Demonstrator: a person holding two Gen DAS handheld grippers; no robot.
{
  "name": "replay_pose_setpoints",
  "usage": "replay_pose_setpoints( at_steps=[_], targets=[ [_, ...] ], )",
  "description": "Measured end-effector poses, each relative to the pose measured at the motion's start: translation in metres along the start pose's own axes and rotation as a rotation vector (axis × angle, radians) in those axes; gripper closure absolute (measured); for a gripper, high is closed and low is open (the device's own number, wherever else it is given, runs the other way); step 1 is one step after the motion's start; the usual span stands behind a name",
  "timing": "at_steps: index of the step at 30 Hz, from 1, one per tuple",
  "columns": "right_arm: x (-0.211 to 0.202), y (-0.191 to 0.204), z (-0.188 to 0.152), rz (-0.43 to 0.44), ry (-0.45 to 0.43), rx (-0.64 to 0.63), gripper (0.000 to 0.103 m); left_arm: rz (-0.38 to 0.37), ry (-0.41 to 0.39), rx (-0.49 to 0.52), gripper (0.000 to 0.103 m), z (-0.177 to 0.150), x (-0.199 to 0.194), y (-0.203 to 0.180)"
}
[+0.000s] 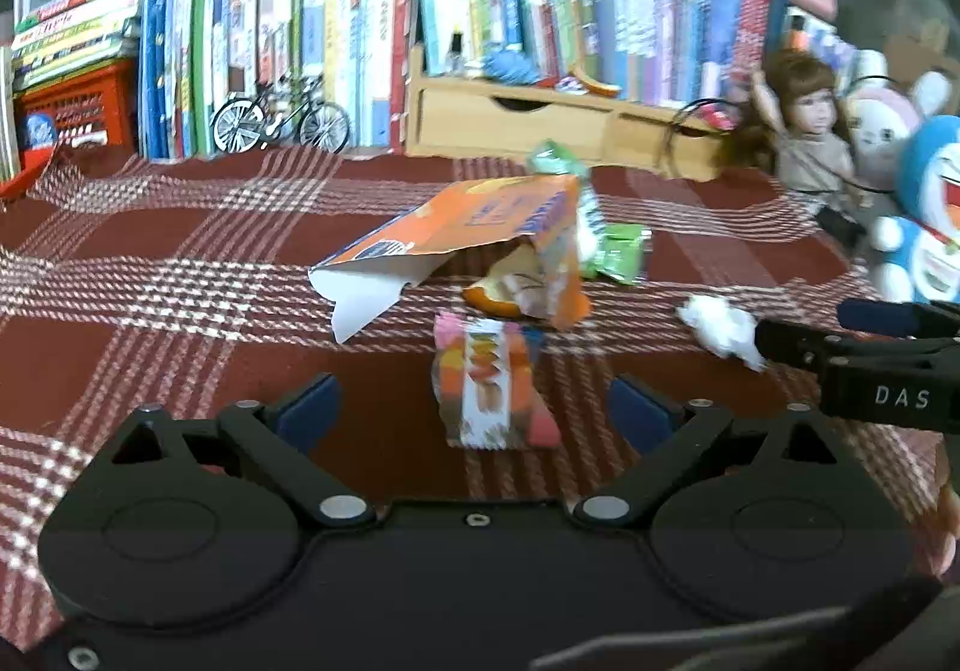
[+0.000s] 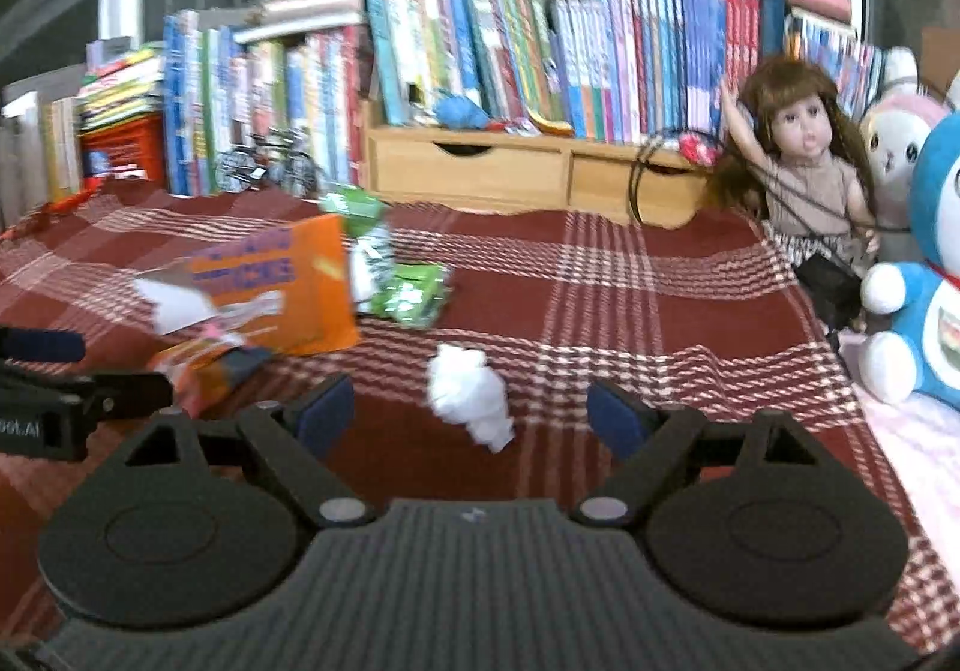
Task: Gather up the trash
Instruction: 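Grasp the macaron snack wrapper with the left tool while the right tool grasps the white tissue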
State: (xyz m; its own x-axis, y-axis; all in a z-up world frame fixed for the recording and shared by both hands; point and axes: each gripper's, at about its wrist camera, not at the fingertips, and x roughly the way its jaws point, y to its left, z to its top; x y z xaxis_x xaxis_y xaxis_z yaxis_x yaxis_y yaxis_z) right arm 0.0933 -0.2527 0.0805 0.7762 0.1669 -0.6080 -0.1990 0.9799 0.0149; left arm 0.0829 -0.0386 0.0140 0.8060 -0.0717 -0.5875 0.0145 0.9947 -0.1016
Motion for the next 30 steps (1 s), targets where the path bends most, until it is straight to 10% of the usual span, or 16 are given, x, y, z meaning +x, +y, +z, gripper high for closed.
replay_pose_setpoints(
  at_steps=[14, 17, 22, 30],
  targets=[
    [0.077, -0.003, 0.002, -0.022, 0.104, 0.000, 0.013, 0.046, 0.053, -0.025, 0.029, 0.003, 0.053, 0.001],
    [0.083, 0.000, 0.002, -0.018, 0.123, -0.004, 0.024, 0.068, 0.043, -0.003, 0.057, 0.002, 0.053, -0.001],
    [0.077, 0.007, 0.005, -0.003, 0.110, 0.002, 0.062, 0.079, 0.022, 0.024, 0.061, 0.002, 0.045, -0.001],
    [0.053, 0.012, 0.007, 0.022, 0.069, 0.003, 0.062, 0.059, -0.005, 0.038, 0.061, -0.001, 0.019, 0.001]
  ],
)
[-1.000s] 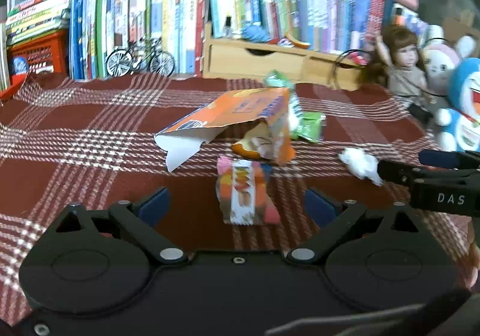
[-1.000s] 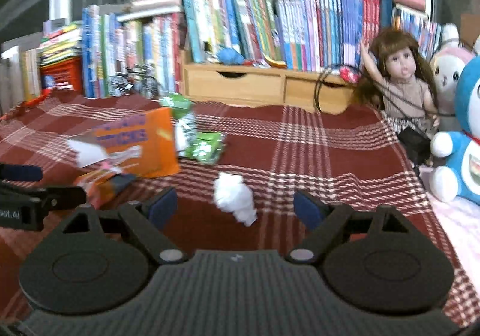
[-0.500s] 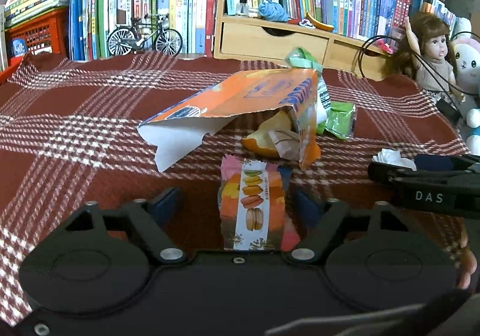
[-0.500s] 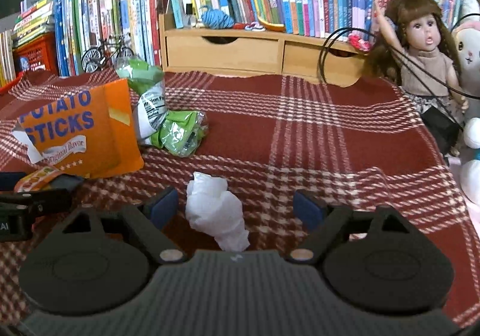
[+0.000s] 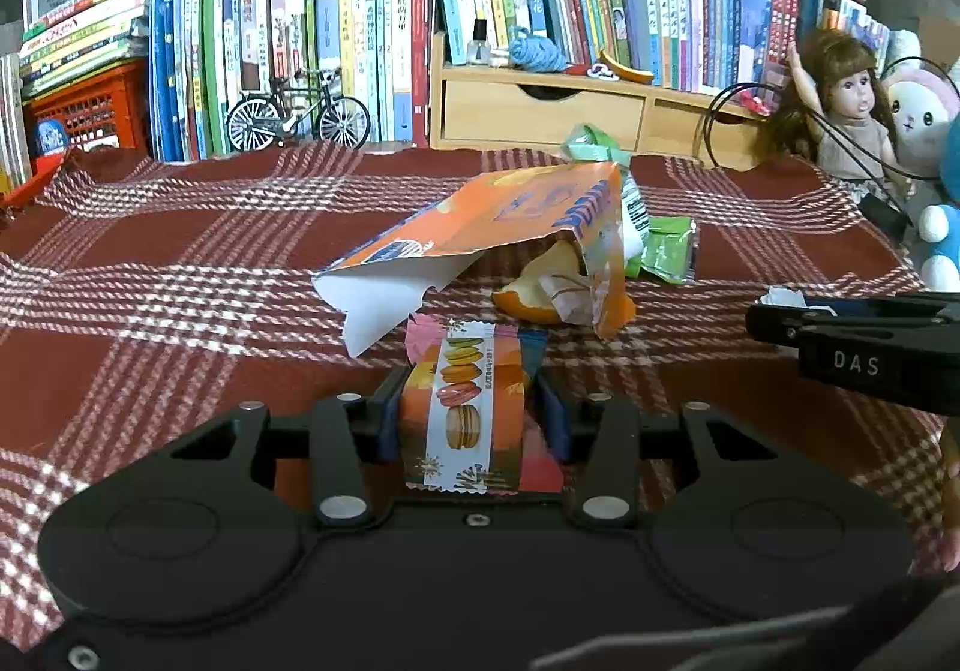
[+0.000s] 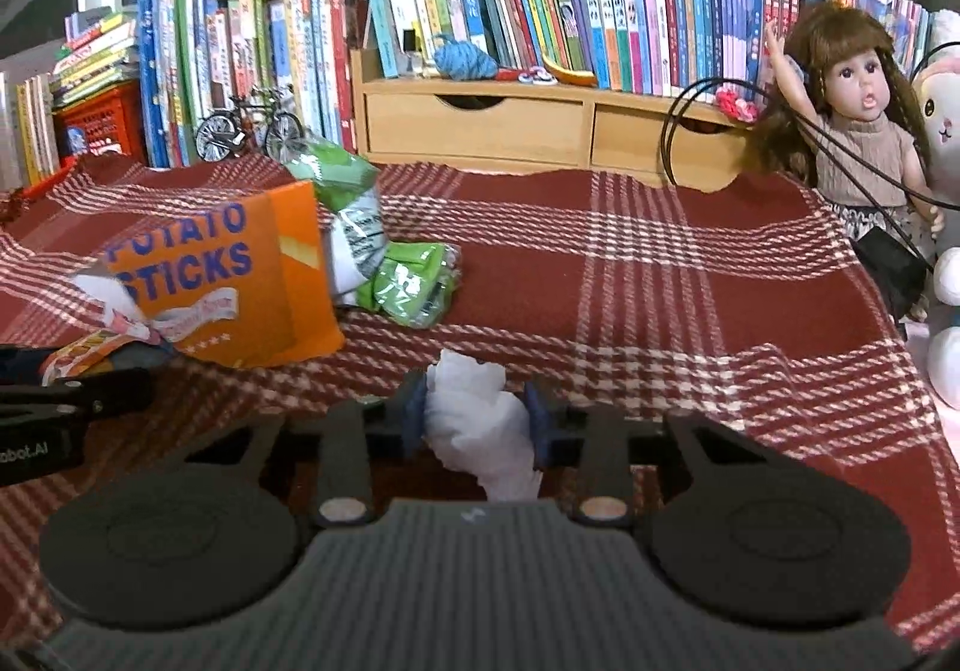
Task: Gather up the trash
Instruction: 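Grasp the macaron snack wrapper with the left tool while the right tool grasps the white tissue, then carry the macaron wrapper and white tissue down into the bin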
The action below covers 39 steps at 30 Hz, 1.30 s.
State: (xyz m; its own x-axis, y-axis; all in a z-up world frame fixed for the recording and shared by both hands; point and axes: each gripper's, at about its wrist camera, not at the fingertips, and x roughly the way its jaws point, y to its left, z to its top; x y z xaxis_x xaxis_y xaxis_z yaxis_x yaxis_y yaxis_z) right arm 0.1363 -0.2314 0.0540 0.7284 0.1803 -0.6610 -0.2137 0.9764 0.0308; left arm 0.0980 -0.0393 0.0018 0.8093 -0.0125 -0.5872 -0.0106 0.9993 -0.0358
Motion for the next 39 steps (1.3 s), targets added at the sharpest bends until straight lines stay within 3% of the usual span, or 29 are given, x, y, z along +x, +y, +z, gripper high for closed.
replay_pose_setpoints(
  at_steps=[21, 39],
  targets=[
    [-0.091, 0.025, -0.038, 0.155, -0.068, -0.015, 0.062, -0.076, -0.049, -0.028, 0.061, -0.038, -0.098, 0.026],
    [-0.163, 0.059, -0.108, 0.293, -0.065, -0.038, 0.062, -0.111, -0.064, -0.027, 0.061, -0.122, -0.191, 0.041]
  ],
)
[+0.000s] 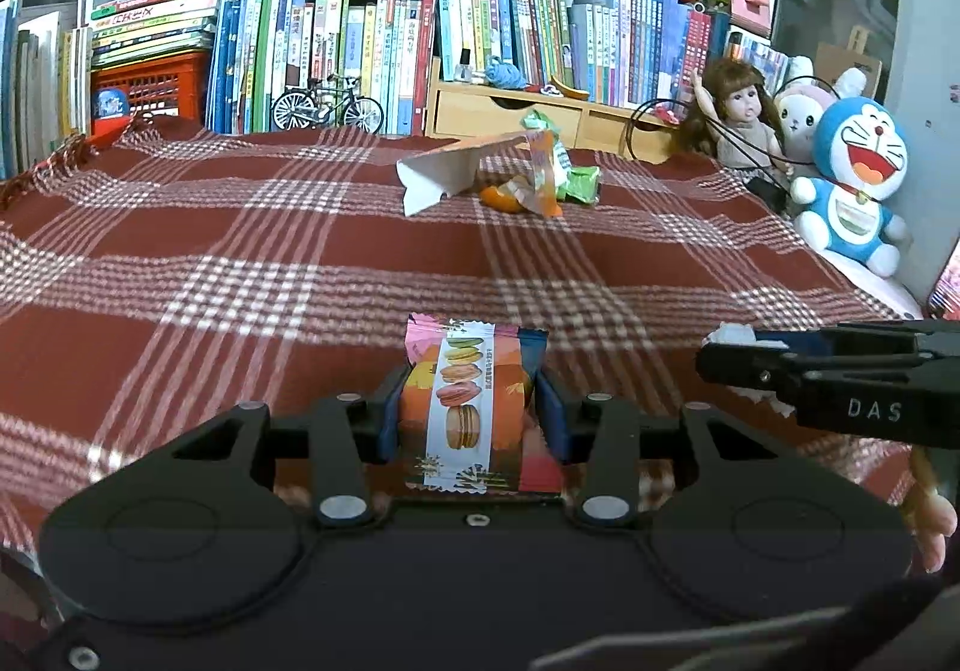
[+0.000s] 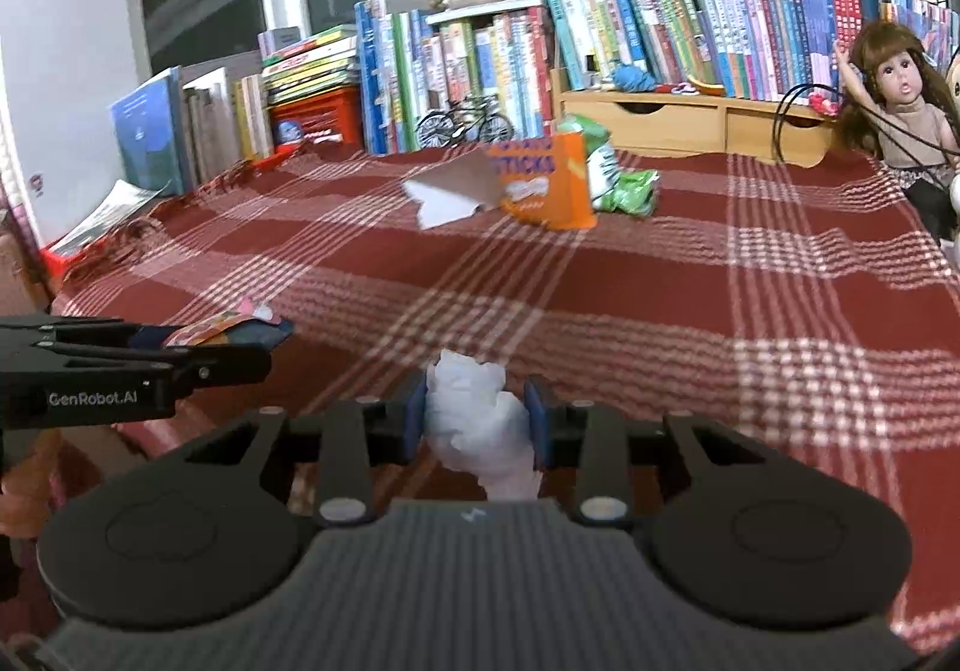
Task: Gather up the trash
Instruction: 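Carry the macaron wrapper and white tissue down into the bin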
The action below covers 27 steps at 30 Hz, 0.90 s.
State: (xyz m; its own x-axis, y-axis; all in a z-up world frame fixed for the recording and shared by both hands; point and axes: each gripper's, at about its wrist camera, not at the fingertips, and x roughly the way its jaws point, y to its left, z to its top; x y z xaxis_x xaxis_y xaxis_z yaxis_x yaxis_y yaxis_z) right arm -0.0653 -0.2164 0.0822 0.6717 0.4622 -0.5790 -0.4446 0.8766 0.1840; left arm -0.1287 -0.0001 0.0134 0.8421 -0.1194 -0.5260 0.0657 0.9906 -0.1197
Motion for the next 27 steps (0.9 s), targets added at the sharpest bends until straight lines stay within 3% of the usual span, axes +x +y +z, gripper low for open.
replay_pose_setpoints(
  at_steps=[13, 27],
  targets=[
    [-0.031, 0.041, -0.052, 0.094, 0.073, -0.031, 0.062, -0.016, 0.099, 0.033, 0.061, -0.053, -0.048, -0.001],
    [-0.017, 0.058, -0.120, 0.095, 0.249, -0.021, 0.061, 0.004, 0.359, 0.021, 0.061, -0.117, -0.028, 0.001]
  ],
)
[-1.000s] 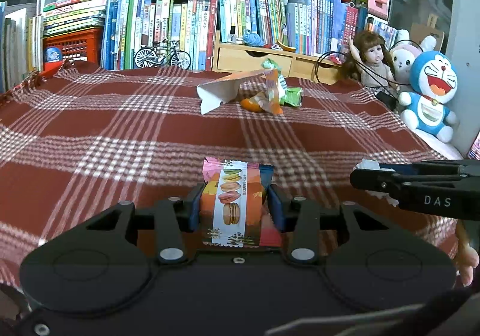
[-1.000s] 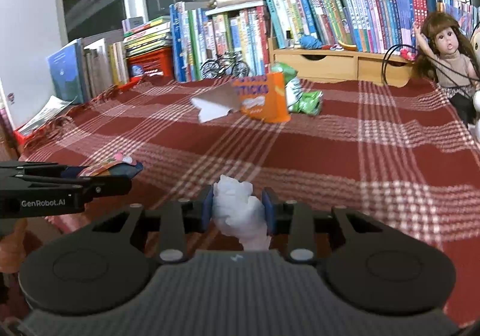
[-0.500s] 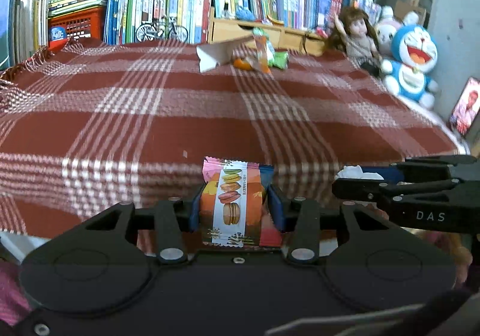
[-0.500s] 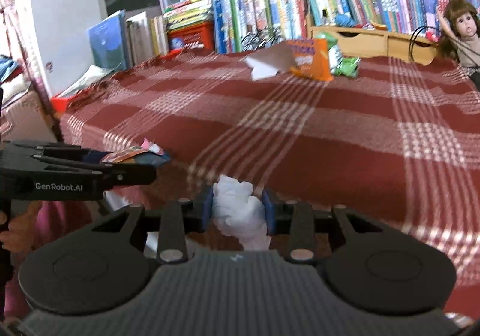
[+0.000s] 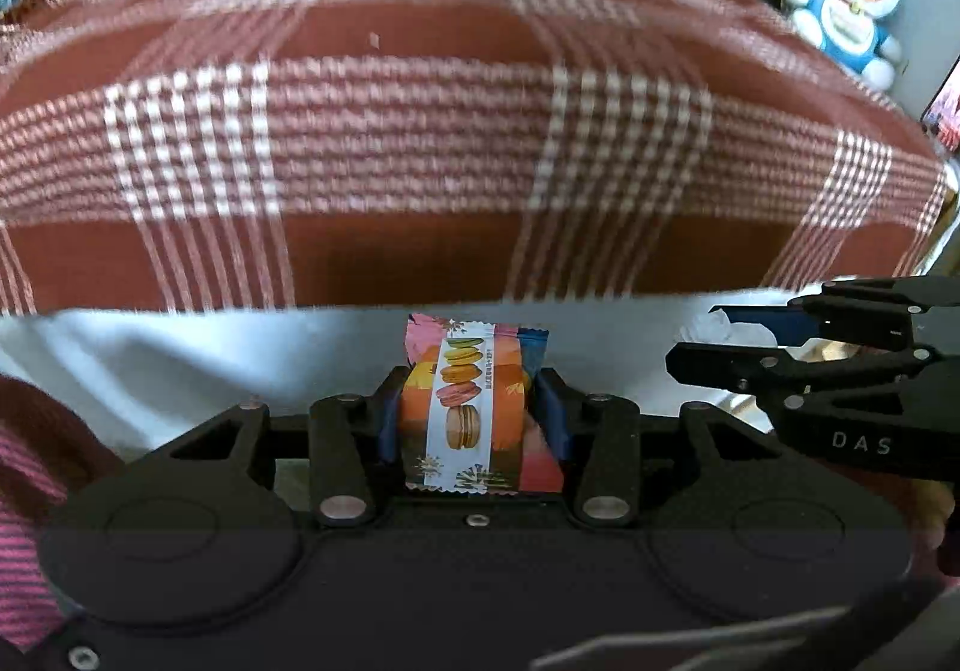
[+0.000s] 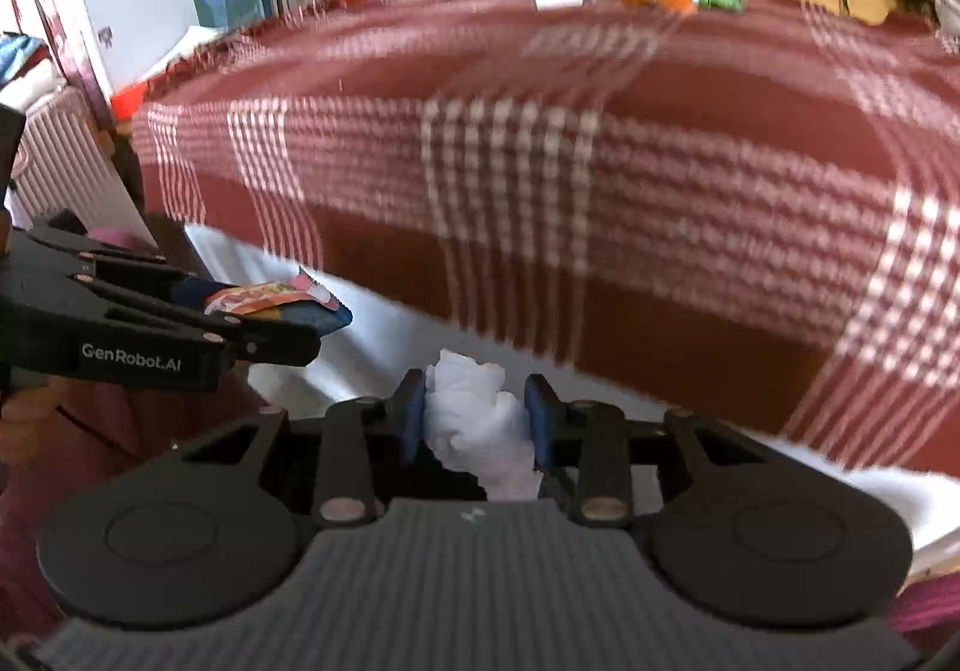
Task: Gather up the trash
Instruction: 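Carry the macaron wrapper and white tissue down into the bin, then open both tools to drop the wrapper and tissue into the bin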
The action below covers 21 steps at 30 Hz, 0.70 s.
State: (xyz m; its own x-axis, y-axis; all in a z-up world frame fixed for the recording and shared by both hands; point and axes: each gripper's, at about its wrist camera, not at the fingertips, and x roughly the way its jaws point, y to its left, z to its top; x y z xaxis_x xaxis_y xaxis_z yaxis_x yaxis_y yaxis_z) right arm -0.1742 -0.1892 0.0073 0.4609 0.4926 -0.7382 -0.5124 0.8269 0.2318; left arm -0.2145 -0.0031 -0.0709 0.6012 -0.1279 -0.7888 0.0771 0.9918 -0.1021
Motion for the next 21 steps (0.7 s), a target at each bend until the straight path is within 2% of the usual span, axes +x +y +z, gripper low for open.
replay_pose_setpoints(
  at_steps=[8, 11, 21],
  targets=[
    [0.026, -0.002, -0.027, -0.013, 0.076, 0.056, 0.060, 0.018, 0.086, -0.005, 0.061, -0.019, 0.031, -0.001],
    [0.029, -0.001, -0.032, -0.013, 0.091, 0.056, 0.057, 0.025, 0.093, 0.009, 0.060, -0.020, 0.034, -0.002],
    [0.032, -0.001, -0.034, -0.010, 0.100, 0.065, 0.057, 0.037, 0.108, 0.018, 0.059, -0.020, 0.041, -0.002]
  ],
)
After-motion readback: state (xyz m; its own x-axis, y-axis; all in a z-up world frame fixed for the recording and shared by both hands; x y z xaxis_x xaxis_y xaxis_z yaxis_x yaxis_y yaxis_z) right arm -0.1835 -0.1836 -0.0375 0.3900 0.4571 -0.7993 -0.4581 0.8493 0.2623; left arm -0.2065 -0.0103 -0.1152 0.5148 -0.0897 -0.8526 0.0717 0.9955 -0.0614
